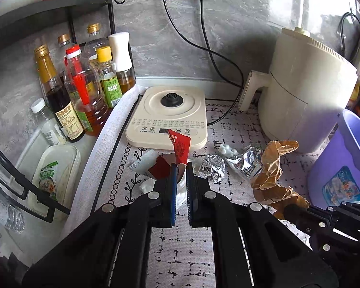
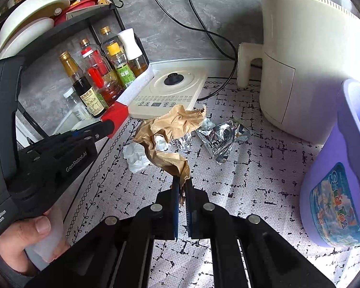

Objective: Collect trash
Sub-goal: 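Carry both items over the lavender bucket and open both tools inside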

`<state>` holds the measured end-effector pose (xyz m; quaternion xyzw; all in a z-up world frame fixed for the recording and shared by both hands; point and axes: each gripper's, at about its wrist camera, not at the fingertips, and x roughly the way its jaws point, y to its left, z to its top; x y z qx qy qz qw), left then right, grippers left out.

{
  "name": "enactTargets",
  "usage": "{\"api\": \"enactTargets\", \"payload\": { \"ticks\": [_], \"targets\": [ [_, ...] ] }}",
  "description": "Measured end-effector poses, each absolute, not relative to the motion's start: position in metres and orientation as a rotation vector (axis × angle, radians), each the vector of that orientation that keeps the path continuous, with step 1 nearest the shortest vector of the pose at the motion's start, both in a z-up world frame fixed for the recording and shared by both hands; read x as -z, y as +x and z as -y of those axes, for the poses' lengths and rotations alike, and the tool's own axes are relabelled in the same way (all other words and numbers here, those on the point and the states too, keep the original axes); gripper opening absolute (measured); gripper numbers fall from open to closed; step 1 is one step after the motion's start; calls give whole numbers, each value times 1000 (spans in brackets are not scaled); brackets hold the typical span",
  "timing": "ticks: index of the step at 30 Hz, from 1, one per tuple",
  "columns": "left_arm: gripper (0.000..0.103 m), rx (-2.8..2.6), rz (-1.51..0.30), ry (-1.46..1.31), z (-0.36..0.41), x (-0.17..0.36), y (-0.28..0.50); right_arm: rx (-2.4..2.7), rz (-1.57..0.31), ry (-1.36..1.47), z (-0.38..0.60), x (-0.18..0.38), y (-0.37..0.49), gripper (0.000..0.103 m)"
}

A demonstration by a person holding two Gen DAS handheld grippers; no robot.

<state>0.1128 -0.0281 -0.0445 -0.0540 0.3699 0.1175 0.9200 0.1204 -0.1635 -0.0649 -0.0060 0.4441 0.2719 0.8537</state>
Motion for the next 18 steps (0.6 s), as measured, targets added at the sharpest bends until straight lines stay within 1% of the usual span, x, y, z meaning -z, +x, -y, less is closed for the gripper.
{"api": "enactTargets", "payload": {
  "ticks": [9,18],
  "targets": [
    [8,-142,-650,-101,60,-6,122,-499,-805,37,199,6,114,6],
    [8,-14,-611,-72,111,-23,135,-366,-744,79,251,-14,111,6]
  ]
}}
